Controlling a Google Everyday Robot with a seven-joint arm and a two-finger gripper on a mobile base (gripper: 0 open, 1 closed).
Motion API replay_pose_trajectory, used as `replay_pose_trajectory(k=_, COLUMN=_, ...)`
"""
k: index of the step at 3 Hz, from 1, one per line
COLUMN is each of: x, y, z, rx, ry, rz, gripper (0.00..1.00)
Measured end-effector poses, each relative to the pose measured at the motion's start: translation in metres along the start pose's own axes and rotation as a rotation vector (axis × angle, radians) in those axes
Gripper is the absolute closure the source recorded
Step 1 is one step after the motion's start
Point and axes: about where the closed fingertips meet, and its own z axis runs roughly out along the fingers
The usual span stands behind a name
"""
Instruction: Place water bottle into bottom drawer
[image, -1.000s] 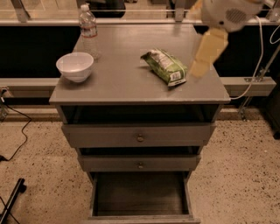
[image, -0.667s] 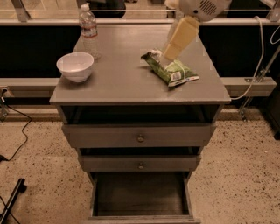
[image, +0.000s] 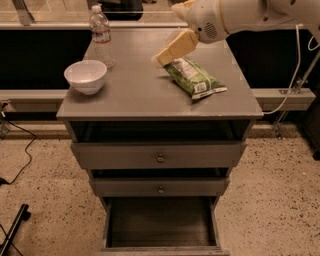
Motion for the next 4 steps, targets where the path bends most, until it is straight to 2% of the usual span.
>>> replay_pose_trajectory(k=1, x=-0.014, y=-0.016, z=0.002, rx=0.067, ry=-0.046, rz=-0.001, gripper=0.0)
replay_pose_trajectory(k=2, x=-0.012, y=-0.014, z=0.002, rx=0.057, ry=-0.038, rz=-0.001, gripper=0.0)
replay_pose_trajectory(k=3, x=-0.008, y=-0.024, z=0.021, rx=0.079, ry=-0.044, rz=-0.008, gripper=0.0)
replay_pose_trajectory(k=4, x=0.0, y=-0.047, z=0.05, rx=0.143, ry=-0.045, rz=-0.023, gripper=0.0)
